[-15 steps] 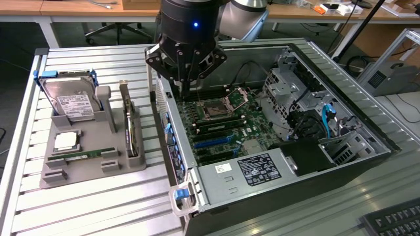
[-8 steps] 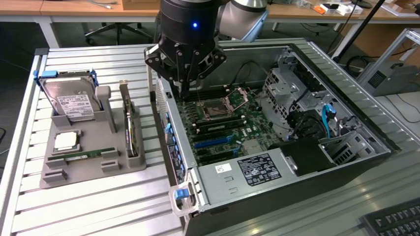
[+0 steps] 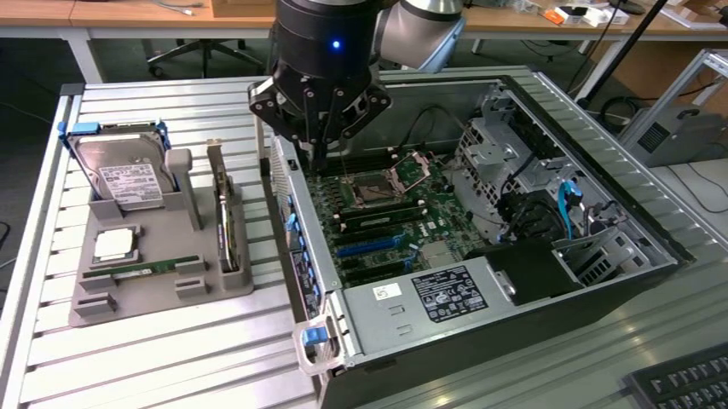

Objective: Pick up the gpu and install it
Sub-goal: 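Reach for the gpu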

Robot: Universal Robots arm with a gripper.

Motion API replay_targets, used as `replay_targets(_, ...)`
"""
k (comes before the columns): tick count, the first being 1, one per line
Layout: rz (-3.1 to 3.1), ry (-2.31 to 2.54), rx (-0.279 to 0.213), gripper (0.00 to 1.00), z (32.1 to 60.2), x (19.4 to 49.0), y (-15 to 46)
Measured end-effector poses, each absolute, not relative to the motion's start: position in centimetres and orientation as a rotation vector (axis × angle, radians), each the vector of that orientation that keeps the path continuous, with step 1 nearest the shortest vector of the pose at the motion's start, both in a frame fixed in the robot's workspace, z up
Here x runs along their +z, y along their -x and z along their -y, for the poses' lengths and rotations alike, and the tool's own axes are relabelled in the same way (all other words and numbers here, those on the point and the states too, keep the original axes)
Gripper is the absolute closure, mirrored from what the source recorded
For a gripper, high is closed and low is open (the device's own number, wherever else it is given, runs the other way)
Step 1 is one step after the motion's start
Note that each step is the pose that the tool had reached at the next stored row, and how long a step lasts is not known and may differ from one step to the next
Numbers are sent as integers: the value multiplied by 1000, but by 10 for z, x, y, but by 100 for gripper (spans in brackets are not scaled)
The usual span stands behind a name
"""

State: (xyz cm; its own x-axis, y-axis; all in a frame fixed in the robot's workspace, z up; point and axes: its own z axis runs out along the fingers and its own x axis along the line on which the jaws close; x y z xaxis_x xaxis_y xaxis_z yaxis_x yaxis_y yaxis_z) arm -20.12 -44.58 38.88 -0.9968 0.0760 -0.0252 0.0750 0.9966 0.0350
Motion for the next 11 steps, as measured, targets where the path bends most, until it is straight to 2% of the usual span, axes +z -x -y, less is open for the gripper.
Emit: replay_targets(11, -3112, -118, 53, 89, 447, 389, 203)
